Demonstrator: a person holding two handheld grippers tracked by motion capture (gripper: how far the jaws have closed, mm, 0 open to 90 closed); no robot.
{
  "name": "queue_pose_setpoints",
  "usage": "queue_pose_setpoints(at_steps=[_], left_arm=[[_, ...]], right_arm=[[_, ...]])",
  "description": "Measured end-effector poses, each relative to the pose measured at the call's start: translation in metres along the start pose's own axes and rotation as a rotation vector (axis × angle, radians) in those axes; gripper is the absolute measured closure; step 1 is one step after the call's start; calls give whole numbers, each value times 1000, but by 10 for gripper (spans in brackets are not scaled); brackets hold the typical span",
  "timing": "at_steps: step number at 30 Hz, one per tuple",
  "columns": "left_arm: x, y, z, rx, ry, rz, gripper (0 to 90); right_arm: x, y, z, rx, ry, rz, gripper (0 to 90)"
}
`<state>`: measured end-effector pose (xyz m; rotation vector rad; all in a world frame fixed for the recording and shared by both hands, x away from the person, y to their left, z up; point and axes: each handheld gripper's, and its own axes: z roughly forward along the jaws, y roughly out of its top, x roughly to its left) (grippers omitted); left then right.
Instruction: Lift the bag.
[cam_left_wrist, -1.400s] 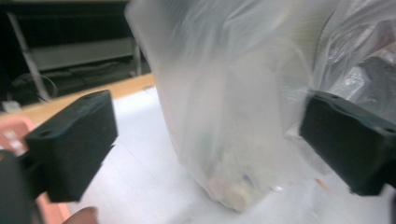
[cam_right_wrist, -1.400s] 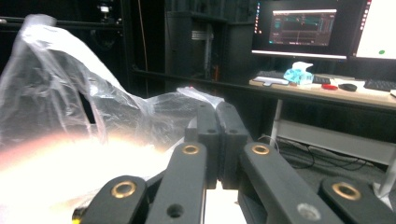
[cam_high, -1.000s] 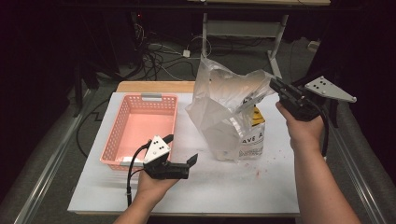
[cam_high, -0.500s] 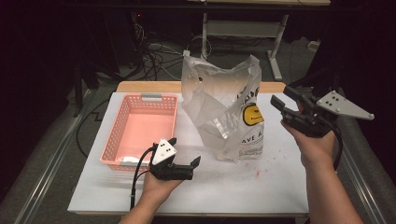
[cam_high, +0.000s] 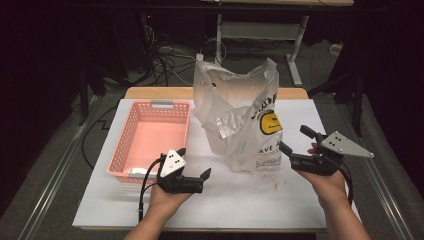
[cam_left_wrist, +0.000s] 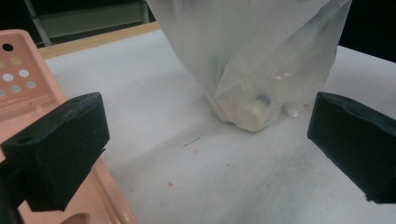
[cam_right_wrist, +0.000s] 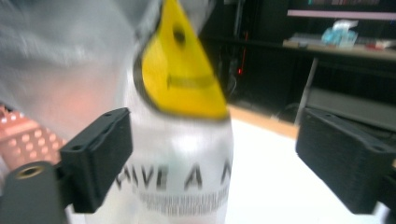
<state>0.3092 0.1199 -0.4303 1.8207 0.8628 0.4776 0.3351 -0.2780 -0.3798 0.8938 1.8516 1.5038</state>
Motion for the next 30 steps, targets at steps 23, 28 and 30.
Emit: queue_pose_setpoints(at_steps=[23,28,30], left_arm=[[-1,-4,-1,20,4,32,0],[-1,-5,-1,19,5,33,0],[-1,-5,-1,18,5,35,0]], right_arm=[[8,-76,-3,139,-35,34,1],[8,-77,-4,132,-35,37,1],[9,-76,-5,127,-38,40,0]])
